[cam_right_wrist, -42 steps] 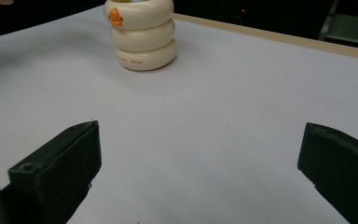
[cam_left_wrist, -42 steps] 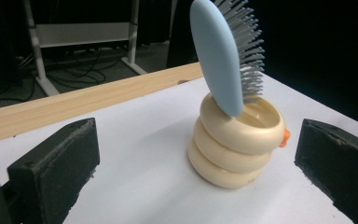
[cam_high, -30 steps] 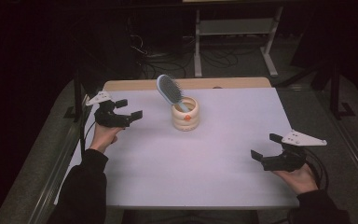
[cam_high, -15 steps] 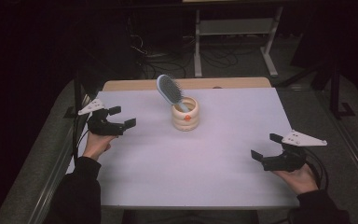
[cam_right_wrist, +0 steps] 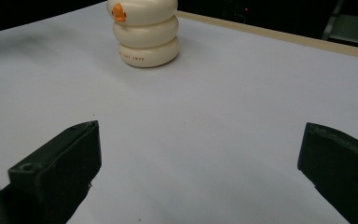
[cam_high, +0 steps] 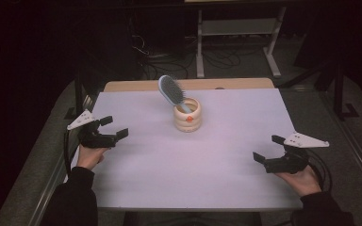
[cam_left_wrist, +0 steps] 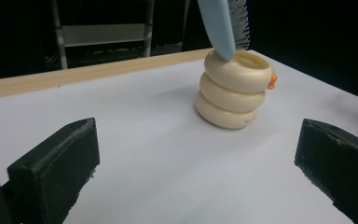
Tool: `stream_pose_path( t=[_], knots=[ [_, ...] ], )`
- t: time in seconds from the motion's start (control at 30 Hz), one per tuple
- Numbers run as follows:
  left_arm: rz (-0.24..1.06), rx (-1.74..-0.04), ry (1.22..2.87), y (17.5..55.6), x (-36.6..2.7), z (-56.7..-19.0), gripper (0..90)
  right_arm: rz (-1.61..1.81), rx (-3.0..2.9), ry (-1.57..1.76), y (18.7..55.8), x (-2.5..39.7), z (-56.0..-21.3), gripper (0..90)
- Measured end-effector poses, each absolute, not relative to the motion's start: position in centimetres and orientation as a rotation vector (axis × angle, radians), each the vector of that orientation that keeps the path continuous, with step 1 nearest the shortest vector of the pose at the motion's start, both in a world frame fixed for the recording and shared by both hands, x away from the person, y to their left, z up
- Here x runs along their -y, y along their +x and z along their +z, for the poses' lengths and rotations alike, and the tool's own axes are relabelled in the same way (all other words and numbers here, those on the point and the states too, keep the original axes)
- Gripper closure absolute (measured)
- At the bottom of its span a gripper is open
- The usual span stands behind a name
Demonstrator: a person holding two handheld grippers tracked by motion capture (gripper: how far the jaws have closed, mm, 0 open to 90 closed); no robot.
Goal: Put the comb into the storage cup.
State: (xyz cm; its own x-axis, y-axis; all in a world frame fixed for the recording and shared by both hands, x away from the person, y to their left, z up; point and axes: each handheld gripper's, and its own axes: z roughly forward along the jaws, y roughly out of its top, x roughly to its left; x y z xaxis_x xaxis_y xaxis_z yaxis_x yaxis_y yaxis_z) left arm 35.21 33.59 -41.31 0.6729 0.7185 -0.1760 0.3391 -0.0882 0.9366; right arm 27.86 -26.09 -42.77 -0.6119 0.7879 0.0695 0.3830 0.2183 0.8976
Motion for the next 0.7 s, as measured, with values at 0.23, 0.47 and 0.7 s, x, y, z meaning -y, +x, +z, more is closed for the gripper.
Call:
stream_pose_path(
  t=[0.23,0.47,0.7],
  knots=[
    [0.430,-0.882,1.660,33.9,-34.7,-42.0,0.0,1.364,-2.096,1.087,27.8,26.1,-42.8,0.0],
    [0.483,-0.889,1.655,32.5,-35.5,-42.6,0.0,1.373,-2.097,1.088,27.9,26.2,-43.0,0.0],
    [0.476,-0.896,1.656,30.4,-36.0,-43.2,0.0,1.378,-2.103,1.106,28.0,26.4,-43.2,0.0]
  ],
)
